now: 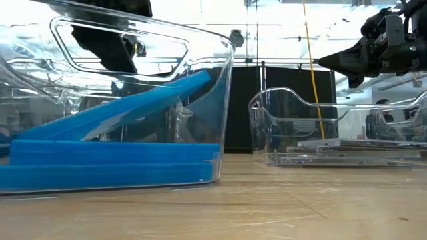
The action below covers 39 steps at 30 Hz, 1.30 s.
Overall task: Pick & place jewel cases by type
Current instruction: Put the blue CD case into the left transparent bin
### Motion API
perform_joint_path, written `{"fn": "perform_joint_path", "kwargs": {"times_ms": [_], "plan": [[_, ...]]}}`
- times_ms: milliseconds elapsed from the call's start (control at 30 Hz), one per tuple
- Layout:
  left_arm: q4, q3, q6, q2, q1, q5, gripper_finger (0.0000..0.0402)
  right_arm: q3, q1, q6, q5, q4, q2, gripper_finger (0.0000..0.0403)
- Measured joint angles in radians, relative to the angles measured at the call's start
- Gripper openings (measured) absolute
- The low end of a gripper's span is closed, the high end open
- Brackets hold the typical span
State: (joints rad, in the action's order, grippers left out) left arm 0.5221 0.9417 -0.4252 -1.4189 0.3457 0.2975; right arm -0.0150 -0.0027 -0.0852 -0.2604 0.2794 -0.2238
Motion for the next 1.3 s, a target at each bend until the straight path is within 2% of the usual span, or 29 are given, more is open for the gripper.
{"fn": "perform_joint_path", "kwargs": {"times_ms": [100, 600, 1067, 1300], "plan": [[0.033, 0.0, -0.006, 0.007, -0.014, 0.026, 0.0294, 0.0, 0.0, 0.0, 0.0, -0.004, 0.0, 0.0004], [0.05, 0.0, -0.023, -0.016, -0.144, -0.132, 0.0294, 0.0, 0.0, 0.0, 0.0, 0.0, 0.0, 0.0004], [-0.088, 0.005, 0.058, -0.178, -0.166, -0.345, 0.0294, 0.0, 0.0, 0.0, 0.0, -0.001, 0.0, 0.0004], [-0.119, 0.003, 0.106, -0.187, -0.199, -0.554, 0.0293, 0.0, 0.0, 0.0, 0.0, -0.002, -0.001, 0.0004]]}}
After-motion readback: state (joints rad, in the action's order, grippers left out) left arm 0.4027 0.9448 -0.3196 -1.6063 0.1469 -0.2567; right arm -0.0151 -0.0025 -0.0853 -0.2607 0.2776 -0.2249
